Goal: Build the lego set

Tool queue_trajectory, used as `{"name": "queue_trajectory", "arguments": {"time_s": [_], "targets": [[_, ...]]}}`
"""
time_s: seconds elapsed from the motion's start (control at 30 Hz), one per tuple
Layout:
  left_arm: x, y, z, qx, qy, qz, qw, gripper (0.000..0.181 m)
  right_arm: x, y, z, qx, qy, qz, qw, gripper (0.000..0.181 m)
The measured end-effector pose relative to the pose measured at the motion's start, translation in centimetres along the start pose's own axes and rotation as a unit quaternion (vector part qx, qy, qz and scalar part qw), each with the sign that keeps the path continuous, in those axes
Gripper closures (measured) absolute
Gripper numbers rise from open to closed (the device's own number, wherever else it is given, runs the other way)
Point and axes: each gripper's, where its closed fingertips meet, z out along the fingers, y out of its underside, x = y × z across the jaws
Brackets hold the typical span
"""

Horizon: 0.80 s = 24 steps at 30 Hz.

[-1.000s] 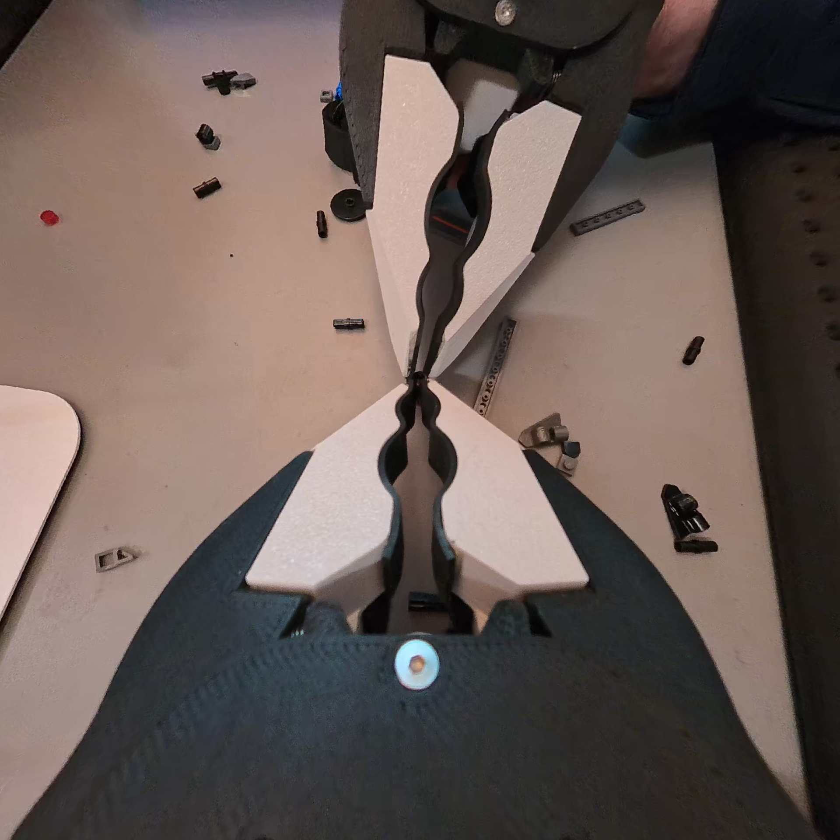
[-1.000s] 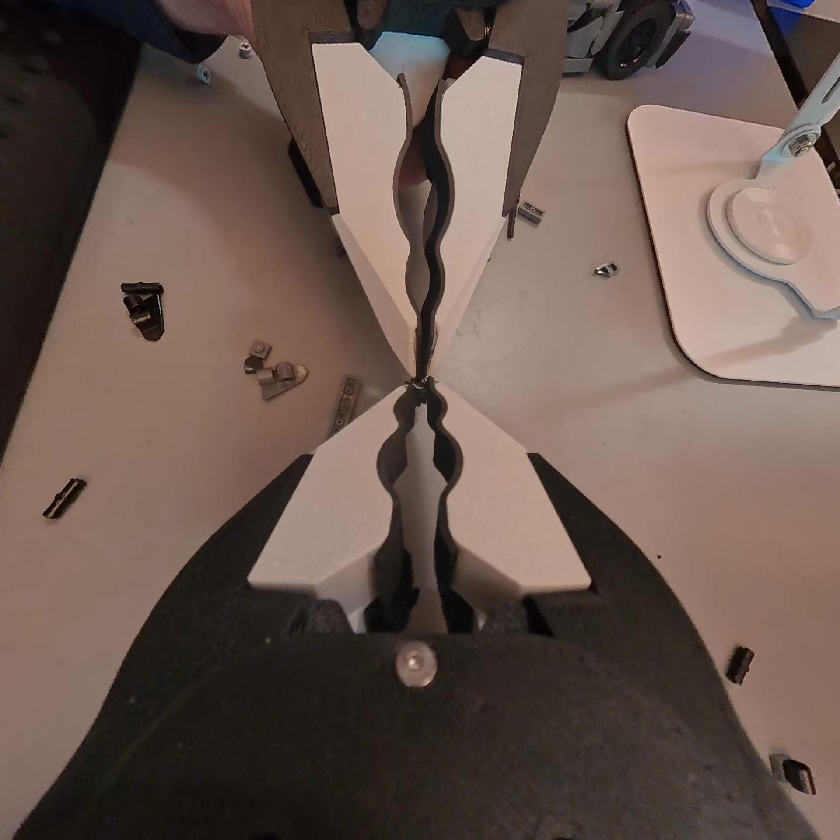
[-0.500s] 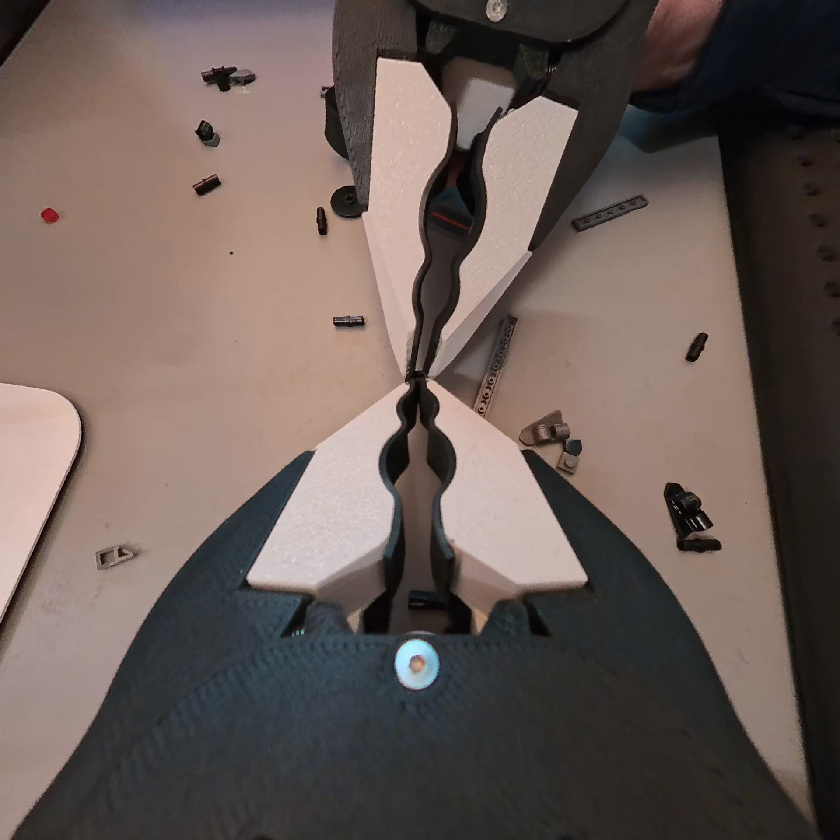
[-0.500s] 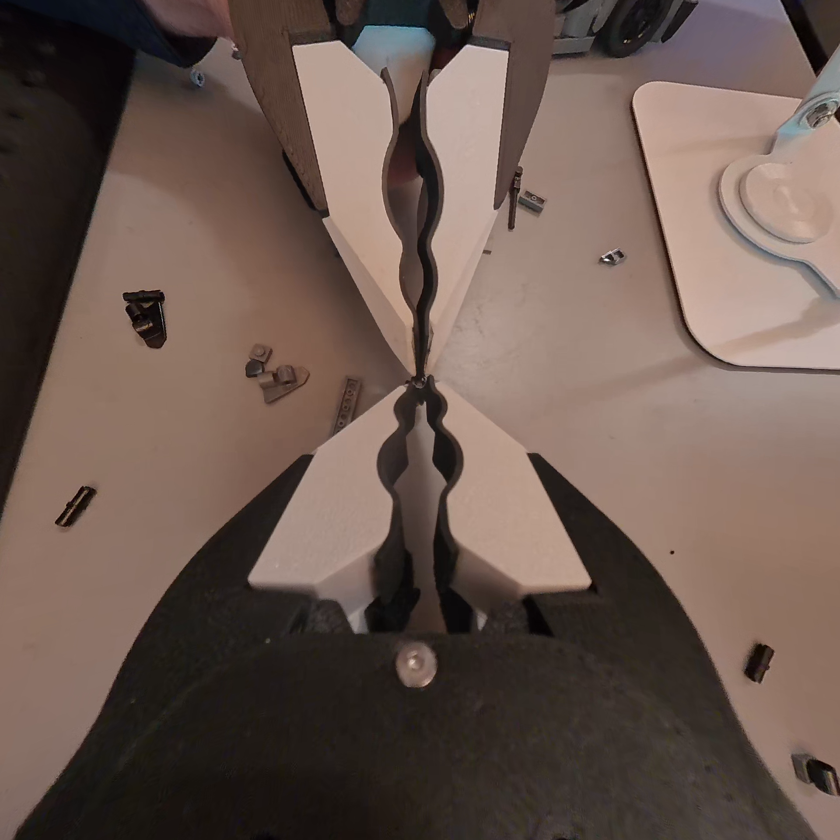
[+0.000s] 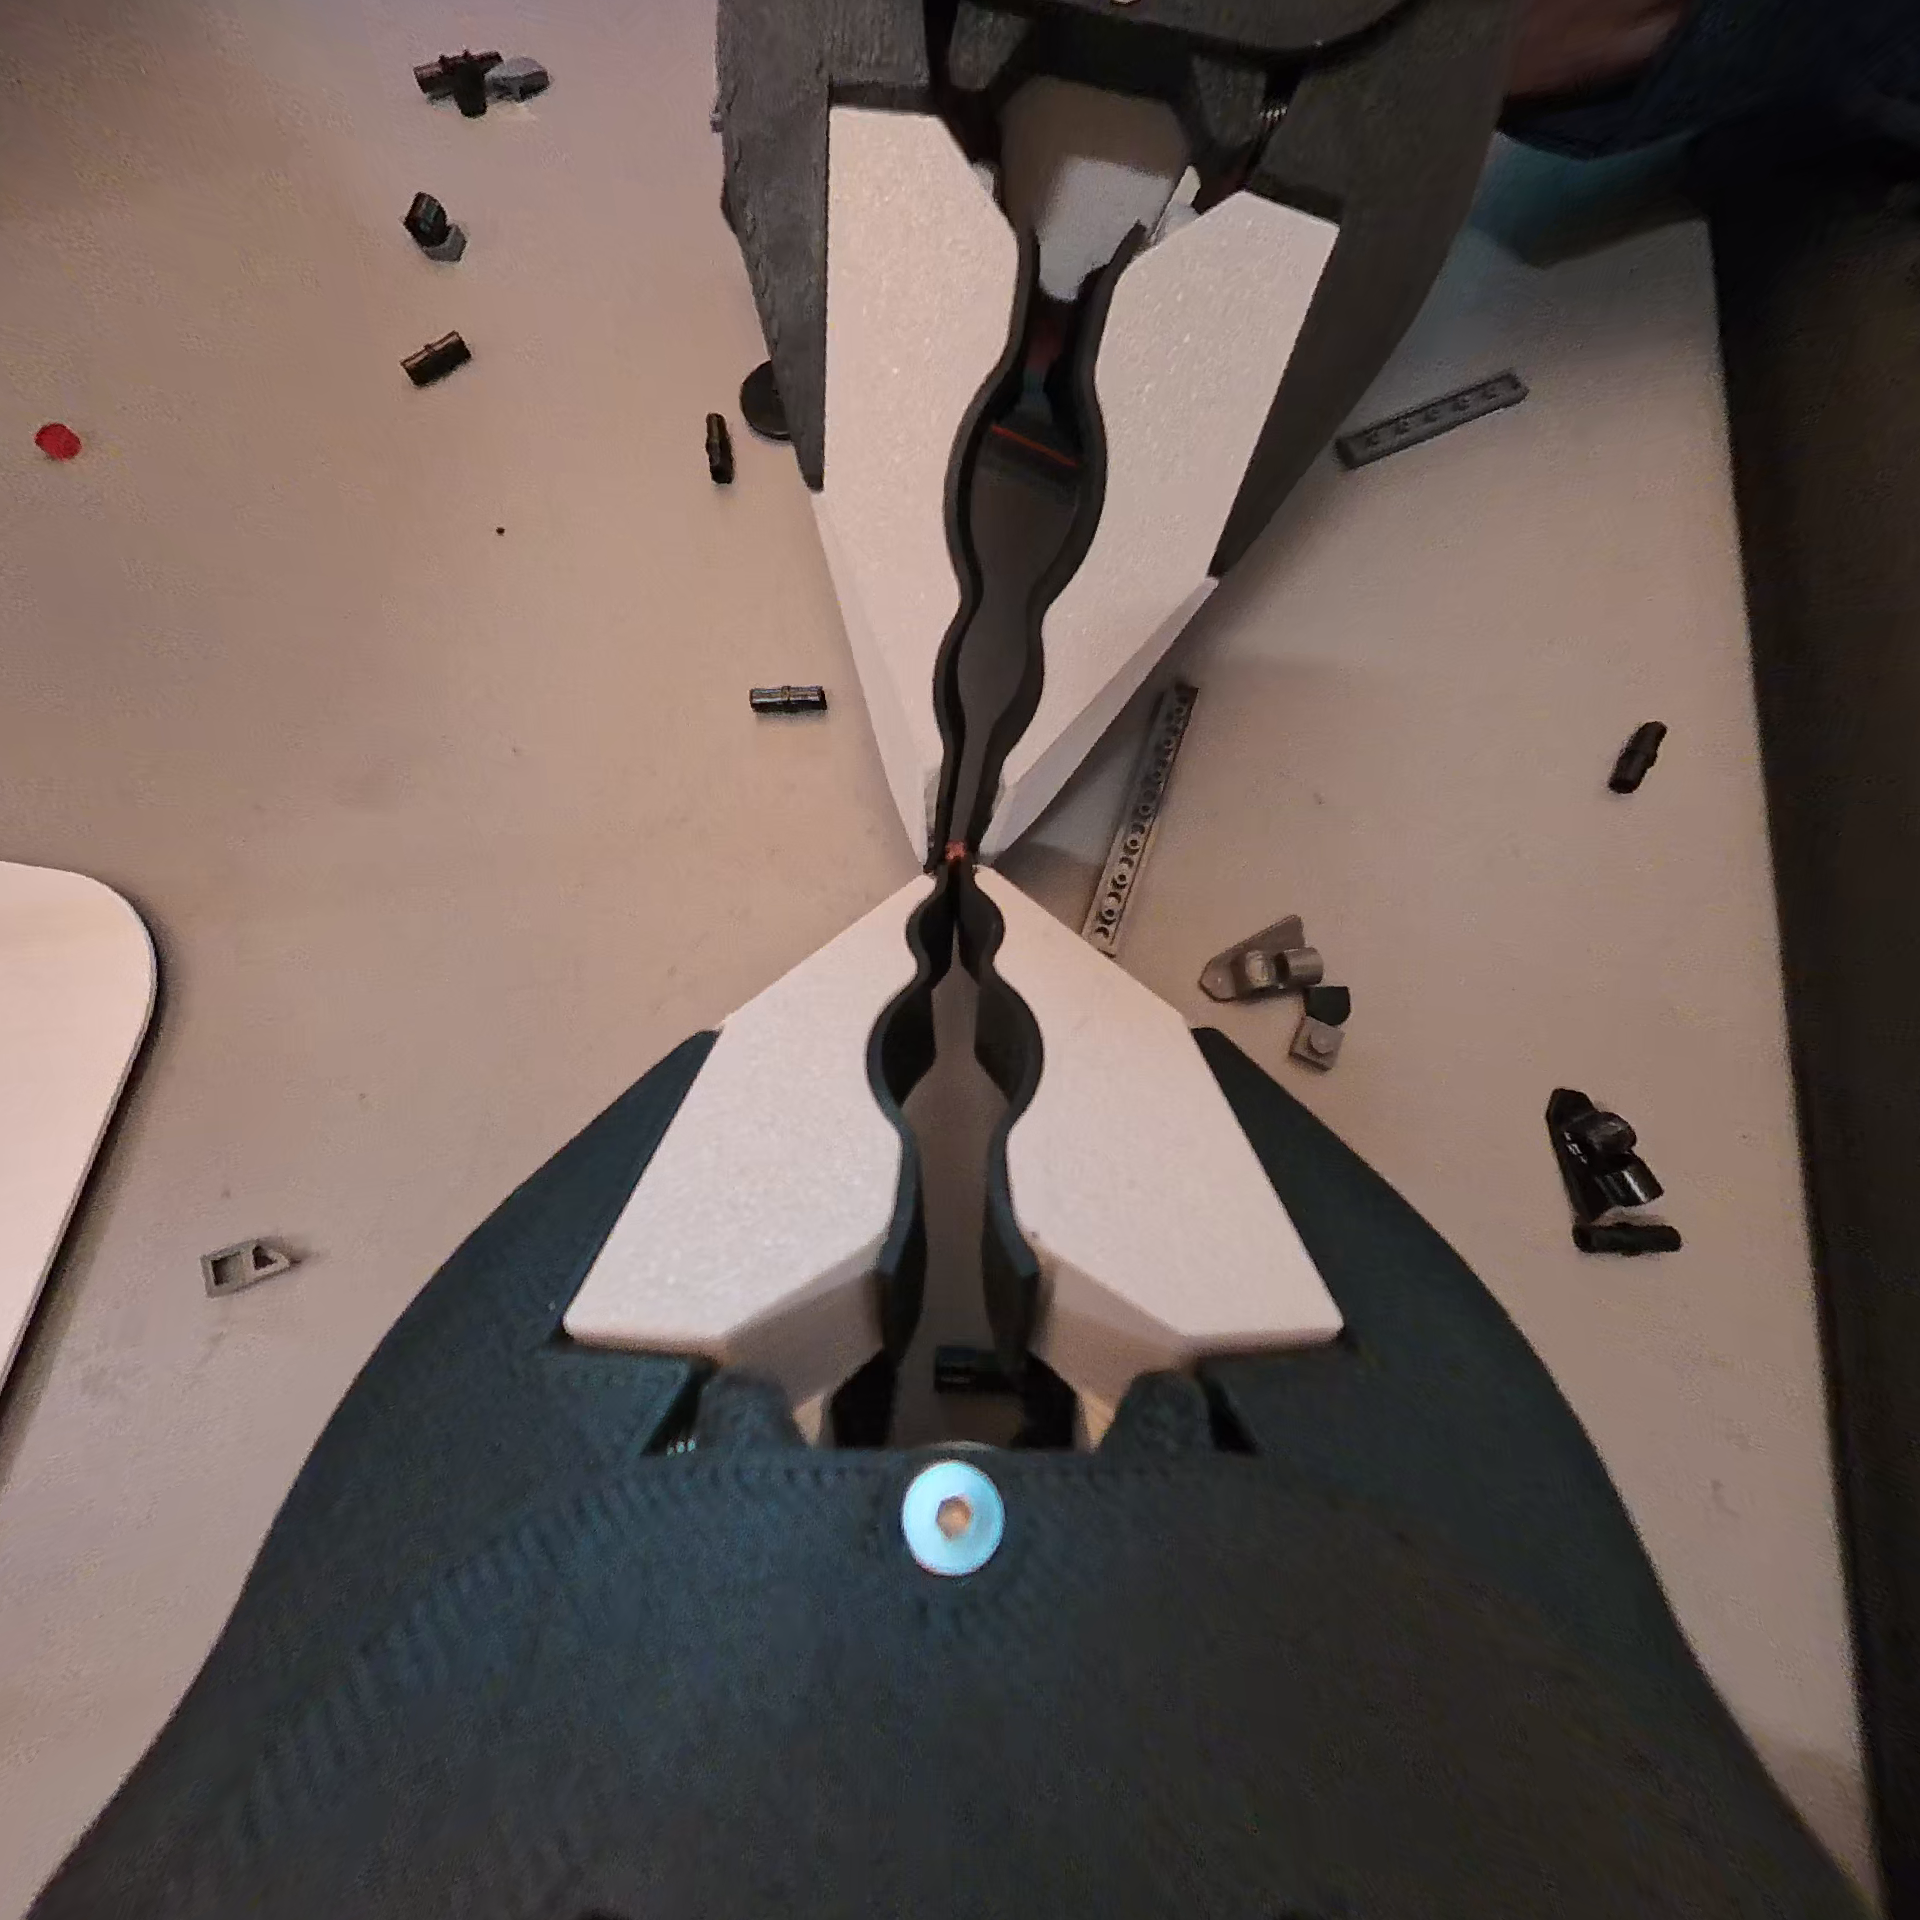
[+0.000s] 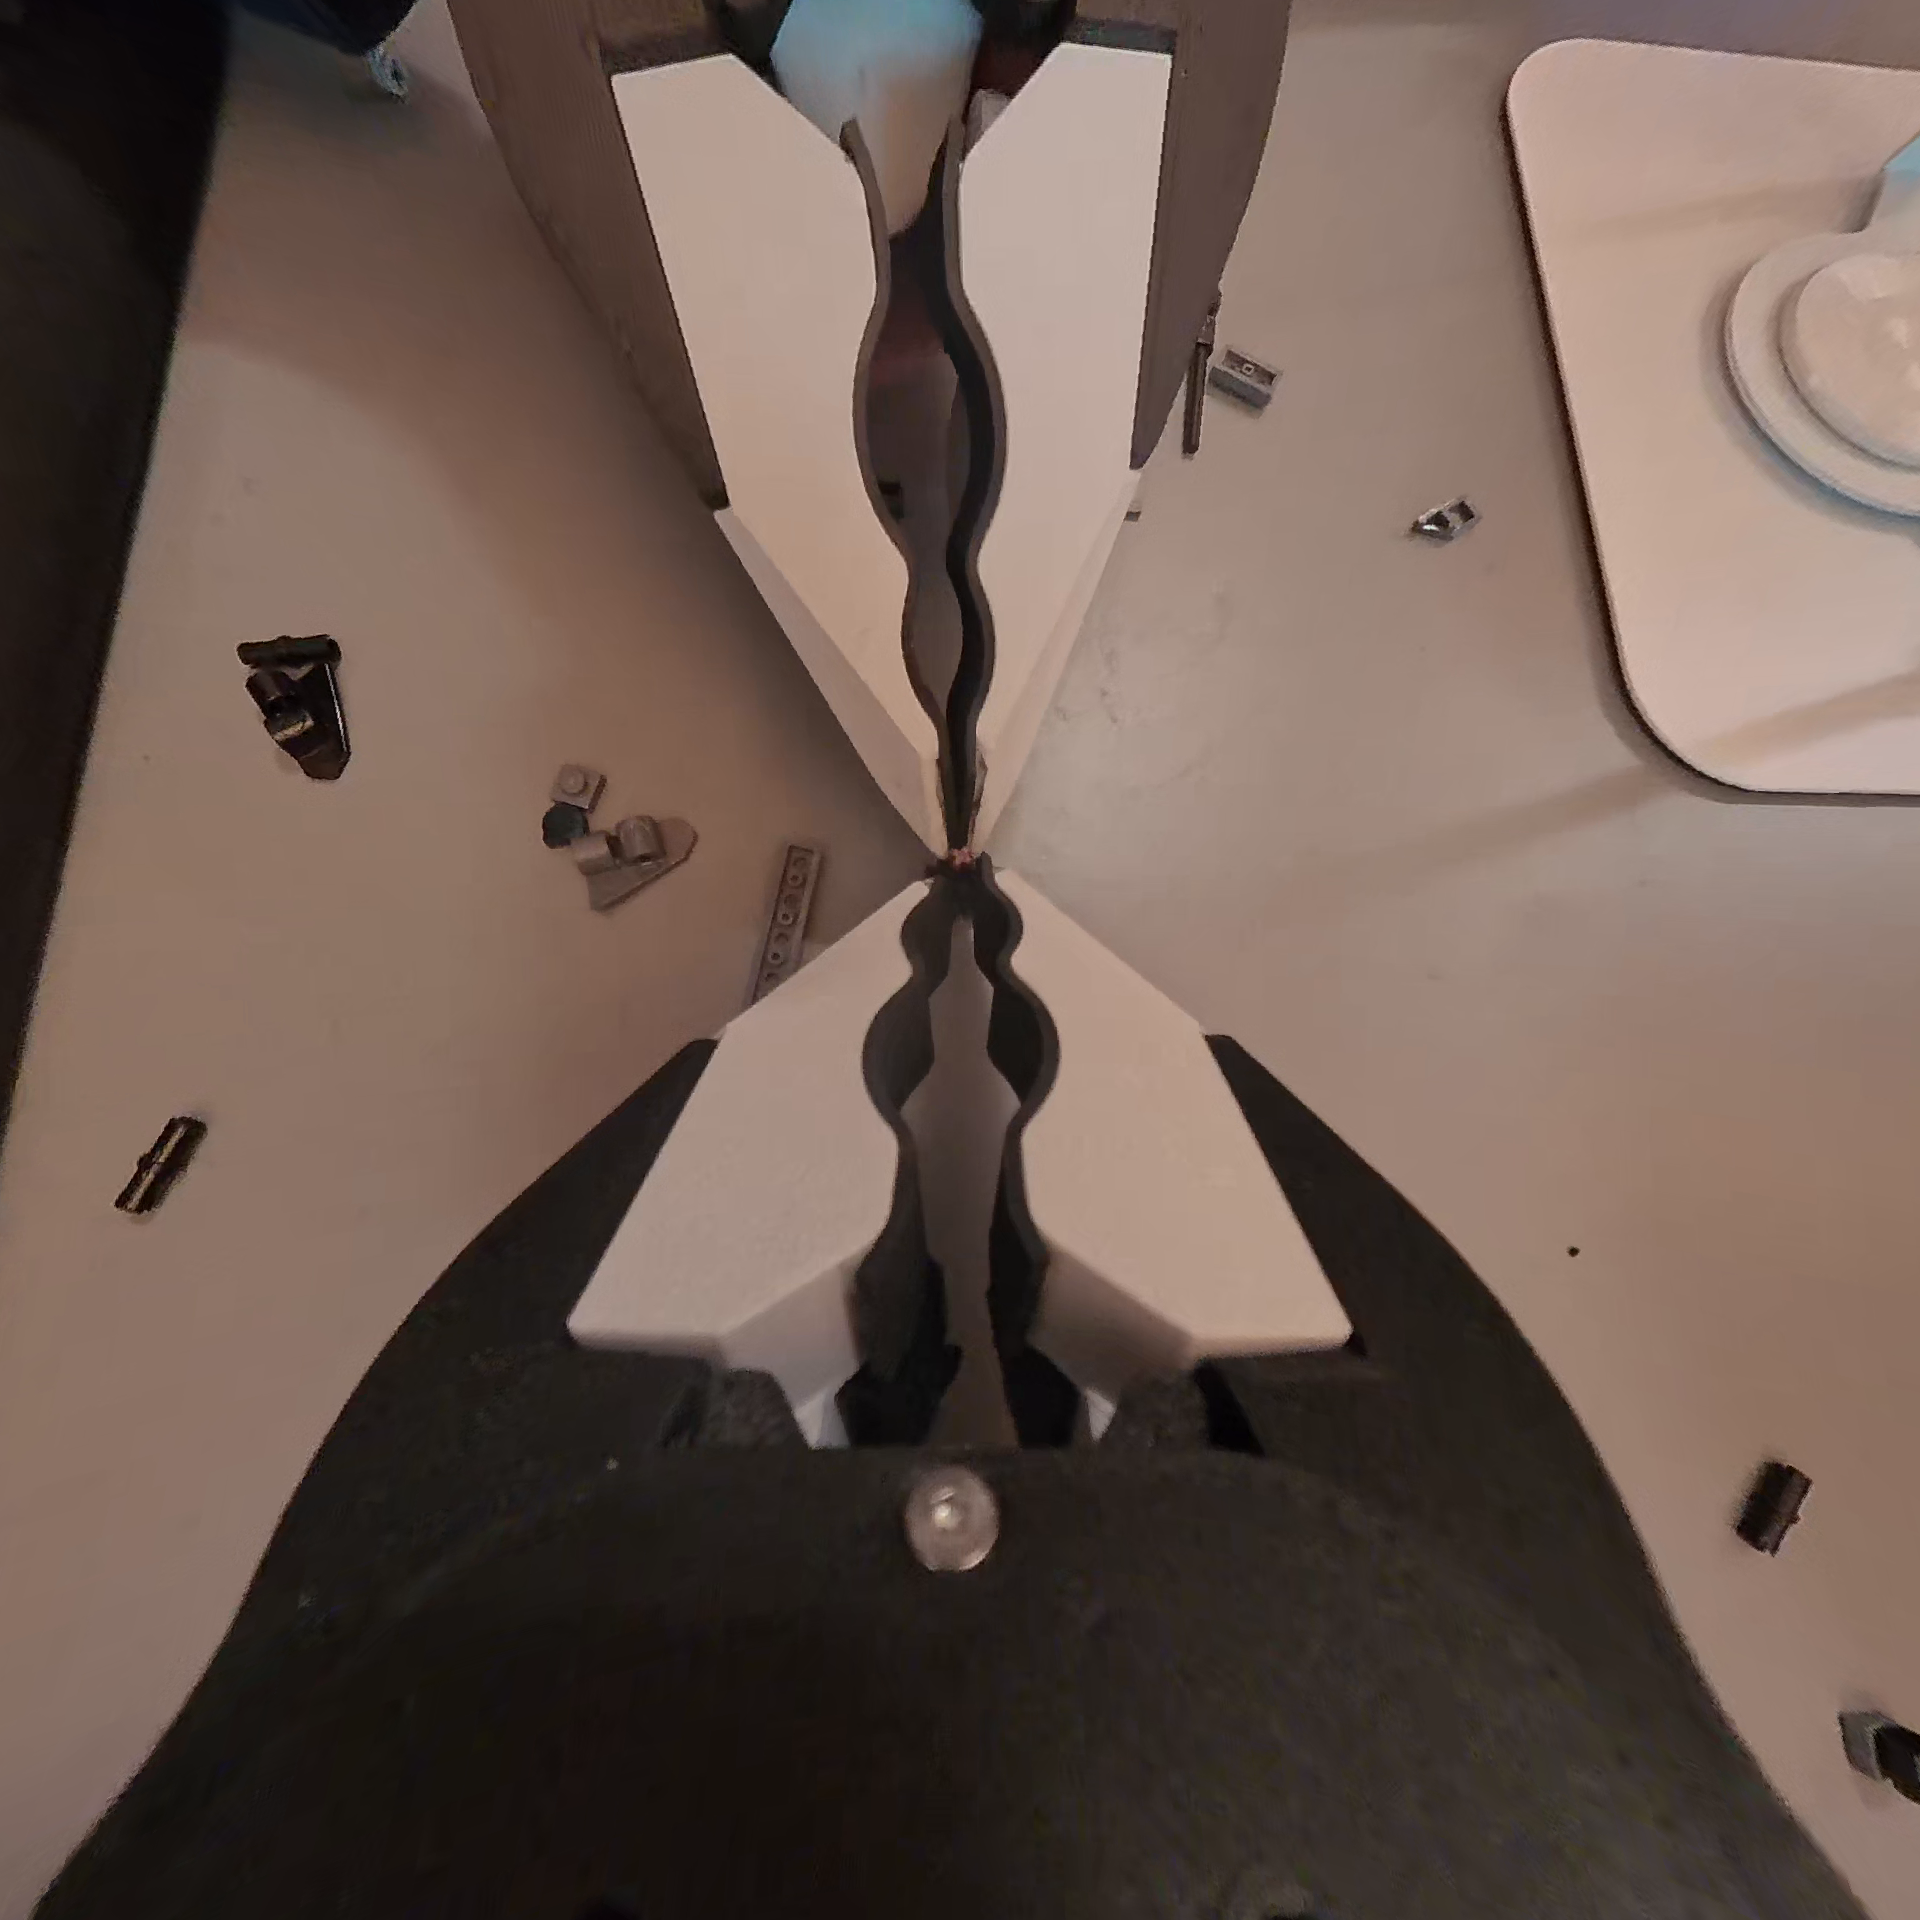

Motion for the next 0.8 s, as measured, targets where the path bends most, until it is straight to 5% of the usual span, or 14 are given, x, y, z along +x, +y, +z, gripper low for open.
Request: {"name": "queue_trajectory", "arguments": {"time_s": [0.8], "targets": [[-0.8,-1.8,-2.1,0.054,-0.014,0.0,0.998,0.181,1.0,-2.3,-0.7,0.014,0.045,-0.001,0.999,0.181]]}}
